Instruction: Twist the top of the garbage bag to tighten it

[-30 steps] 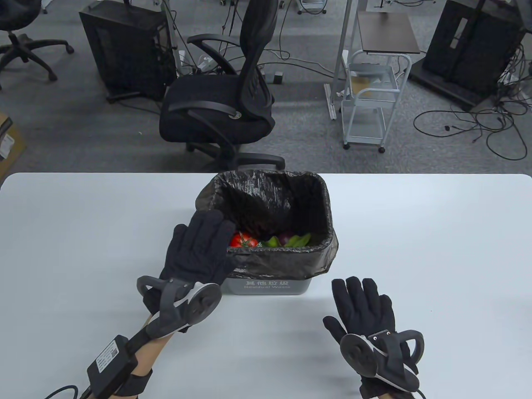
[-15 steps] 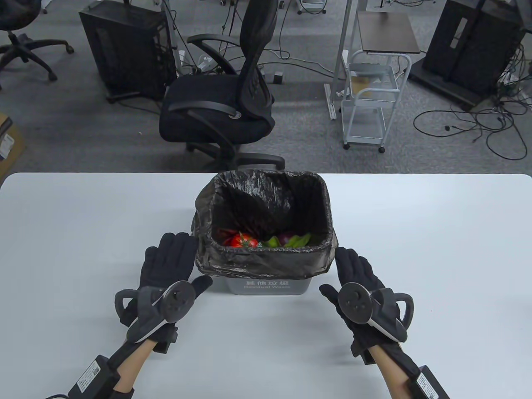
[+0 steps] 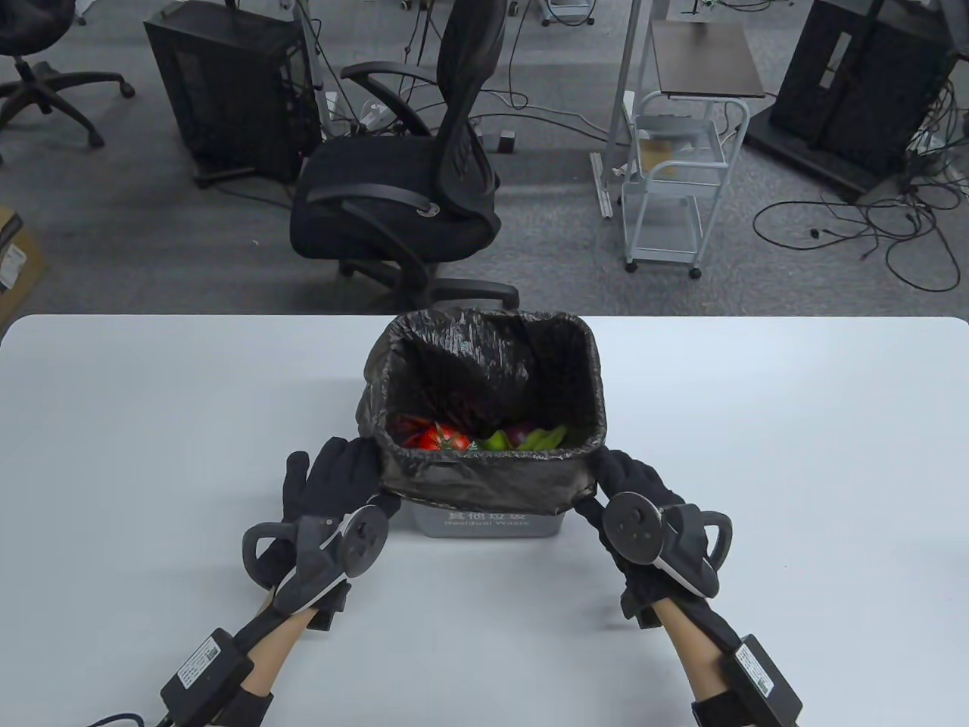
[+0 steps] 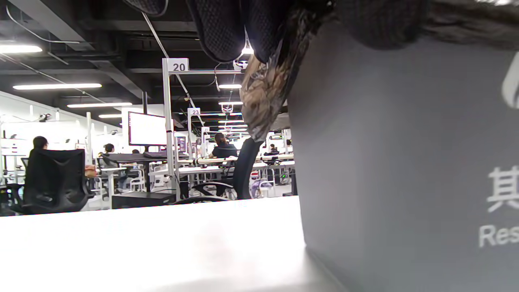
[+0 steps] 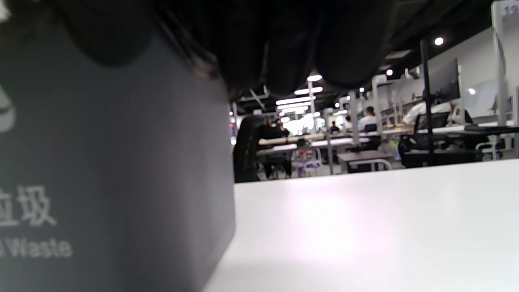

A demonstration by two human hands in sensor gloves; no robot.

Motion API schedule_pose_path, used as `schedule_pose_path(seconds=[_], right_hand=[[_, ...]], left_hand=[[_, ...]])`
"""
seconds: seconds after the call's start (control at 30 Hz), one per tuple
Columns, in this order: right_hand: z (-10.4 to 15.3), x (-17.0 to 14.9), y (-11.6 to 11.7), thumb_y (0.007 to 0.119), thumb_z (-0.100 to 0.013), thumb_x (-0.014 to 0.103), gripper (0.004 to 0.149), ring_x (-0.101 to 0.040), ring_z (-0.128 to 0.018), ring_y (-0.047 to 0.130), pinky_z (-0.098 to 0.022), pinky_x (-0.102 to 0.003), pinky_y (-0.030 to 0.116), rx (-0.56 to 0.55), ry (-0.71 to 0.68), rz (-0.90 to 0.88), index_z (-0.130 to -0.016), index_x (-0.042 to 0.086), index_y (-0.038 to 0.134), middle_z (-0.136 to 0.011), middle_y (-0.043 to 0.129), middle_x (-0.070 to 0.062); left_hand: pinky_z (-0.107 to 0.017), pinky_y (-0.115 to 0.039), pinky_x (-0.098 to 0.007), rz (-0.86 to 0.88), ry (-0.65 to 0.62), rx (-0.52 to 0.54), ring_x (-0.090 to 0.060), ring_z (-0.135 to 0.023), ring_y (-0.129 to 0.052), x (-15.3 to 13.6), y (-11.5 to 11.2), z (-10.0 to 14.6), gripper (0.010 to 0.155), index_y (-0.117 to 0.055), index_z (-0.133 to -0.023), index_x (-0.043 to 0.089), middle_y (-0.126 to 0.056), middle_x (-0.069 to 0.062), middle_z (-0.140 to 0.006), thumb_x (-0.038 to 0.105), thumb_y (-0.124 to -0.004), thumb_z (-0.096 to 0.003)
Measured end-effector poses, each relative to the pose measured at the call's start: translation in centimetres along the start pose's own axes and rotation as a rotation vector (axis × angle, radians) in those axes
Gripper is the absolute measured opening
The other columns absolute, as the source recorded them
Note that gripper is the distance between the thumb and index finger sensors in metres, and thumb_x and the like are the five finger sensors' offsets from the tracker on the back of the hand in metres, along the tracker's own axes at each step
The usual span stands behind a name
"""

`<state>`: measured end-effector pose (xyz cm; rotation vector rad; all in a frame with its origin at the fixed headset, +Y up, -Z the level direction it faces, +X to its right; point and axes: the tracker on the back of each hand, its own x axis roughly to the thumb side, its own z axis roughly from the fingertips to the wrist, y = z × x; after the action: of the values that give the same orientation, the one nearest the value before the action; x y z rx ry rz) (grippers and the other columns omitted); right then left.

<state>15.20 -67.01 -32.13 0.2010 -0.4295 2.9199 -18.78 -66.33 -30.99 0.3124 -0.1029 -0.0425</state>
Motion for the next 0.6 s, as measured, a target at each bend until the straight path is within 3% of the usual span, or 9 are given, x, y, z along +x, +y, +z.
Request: schedule_pose_path(seconds=[0.07, 0.4, 0.6], right_hand=[[0.0, 0.2, -0.1, 0.07, -0.054, 0.049, 0.059, -0.034, -0.089, 0.087, -0.055, -0.049, 0.083, -0.019, 0.019, -0.015, -0.107, 0.022, 0.068, -0.1, 0.084, -0.005], [0.1, 0.3, -0.7, 0.068, -0.056, 0.043, 0.043, -0.03, -0.077, 0.095, -0.051, -0.048, 0.084, -0.083, 0.028, -0.011, -0.092, 0.024, 0.083, -0.086, 0.095, -0.002], [0.6, 0.2, -3.2, 0.069, -0.056, 0.042, 0.042, -0.03, -0.075, 0.097, -0.05, -0.048, 0.085, -0.161, -0.003, -0.031, -0.089, 0.024, 0.086, -0.083, 0.096, -0.002]], left_hand=[[-0.086, -0.05, -0.053, 0.027, -0.009, 0.006, -0.009, -0.115, -0.069, 0.1, 0.2, -0.1, 0.058, -0.051, -0.111, 0.041, -0.071, 0.018, -0.115, 0.059, -0.06, -0.0563], [-0.084, -0.054, -0.054, 0.024, 0.027, 0.041, -0.008, -0.107, -0.079, 0.3, 1.0, -0.2, 0.047, -0.063, -0.104, 0.042, -0.081, 0.018, -0.106, 0.054, -0.058, -0.0587], [-0.08, -0.058, -0.054, -0.02, 0.067, 0.125, -0.01, -0.1, -0.086, 0.3, 3.6, 0.3, 0.043, -0.071, -0.098, 0.041, -0.089, 0.016, -0.097, 0.052, -0.06, -0.0577]])
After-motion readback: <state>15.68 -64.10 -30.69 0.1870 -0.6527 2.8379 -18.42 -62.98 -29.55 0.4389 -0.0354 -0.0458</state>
